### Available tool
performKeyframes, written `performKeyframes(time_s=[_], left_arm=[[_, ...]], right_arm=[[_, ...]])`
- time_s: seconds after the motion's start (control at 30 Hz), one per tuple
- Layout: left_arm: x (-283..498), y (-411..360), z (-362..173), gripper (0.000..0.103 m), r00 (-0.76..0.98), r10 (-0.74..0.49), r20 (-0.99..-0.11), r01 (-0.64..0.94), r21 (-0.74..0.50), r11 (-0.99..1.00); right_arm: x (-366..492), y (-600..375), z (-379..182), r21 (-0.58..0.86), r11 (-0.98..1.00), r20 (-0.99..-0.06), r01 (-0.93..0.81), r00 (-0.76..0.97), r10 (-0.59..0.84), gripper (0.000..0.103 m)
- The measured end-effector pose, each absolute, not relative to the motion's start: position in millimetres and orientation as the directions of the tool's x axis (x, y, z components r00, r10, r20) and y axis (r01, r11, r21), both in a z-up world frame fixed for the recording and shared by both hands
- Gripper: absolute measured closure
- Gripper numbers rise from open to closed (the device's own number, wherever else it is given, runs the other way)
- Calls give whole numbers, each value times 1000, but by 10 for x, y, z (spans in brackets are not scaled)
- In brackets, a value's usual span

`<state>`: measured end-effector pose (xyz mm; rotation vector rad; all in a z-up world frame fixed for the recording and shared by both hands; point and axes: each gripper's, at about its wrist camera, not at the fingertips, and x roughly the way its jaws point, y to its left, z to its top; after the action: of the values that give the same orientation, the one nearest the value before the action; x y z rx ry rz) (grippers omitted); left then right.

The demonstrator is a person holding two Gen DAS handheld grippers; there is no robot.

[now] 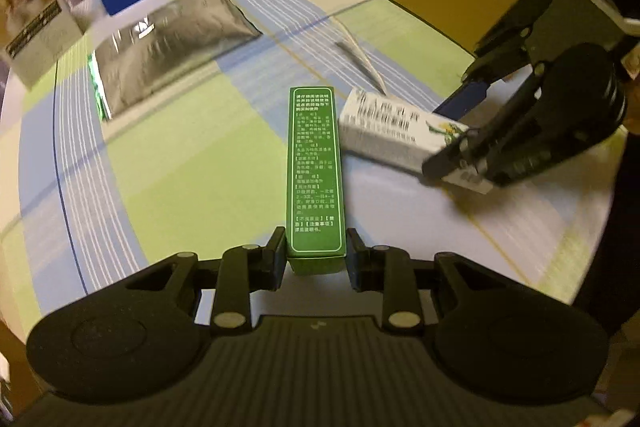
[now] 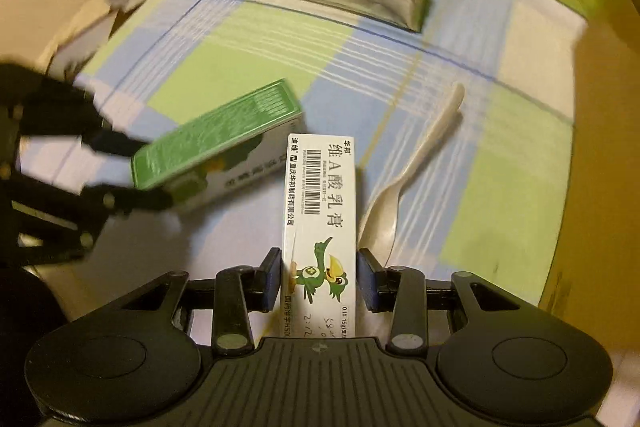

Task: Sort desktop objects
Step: 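Lift both held boxes off the table toward the cardboard box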

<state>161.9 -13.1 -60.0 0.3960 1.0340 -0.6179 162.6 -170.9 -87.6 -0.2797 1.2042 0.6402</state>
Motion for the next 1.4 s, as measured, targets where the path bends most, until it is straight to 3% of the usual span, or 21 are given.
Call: performKeyframes(time_s=[0.17,0.3,0.57,1.0,1.17,1.27,1.4], left_arm=[[1368,-89,-595,78,376,-295,-878,602,-11,798],[1277,-102,-596,77,388,-279,-879,591,5,807],[1217,-182,-530,51,432,-279,-858,578,27,815],[1431,-269,-591,51,435,-272,-858,555,18,832],[1531,-357,-661,53,425,-260,-867,562,28,827],[1592,-414,-697,63,414,-250,-875,567,33,823],[1659,-467,-752,67,399,-235,-886,565,36,825]], right_arm=[[1547,-1767,-820,111,802,-896,-586,290,336,64],[1426,-1846,-699,85,809,-866,-581,358,348,51],[1116,-2016,-612,121,848,-831,-517,414,371,46],[1217,-1937,-950,168,850,-846,-499,370,384,47],[1298,-1873,-1026,168,855,-843,-490,378,382,58],[1322,-1855,-1036,161,856,-838,-491,390,381,64],[1331,-1842,-1039,154,853,-833,-498,399,383,66]])
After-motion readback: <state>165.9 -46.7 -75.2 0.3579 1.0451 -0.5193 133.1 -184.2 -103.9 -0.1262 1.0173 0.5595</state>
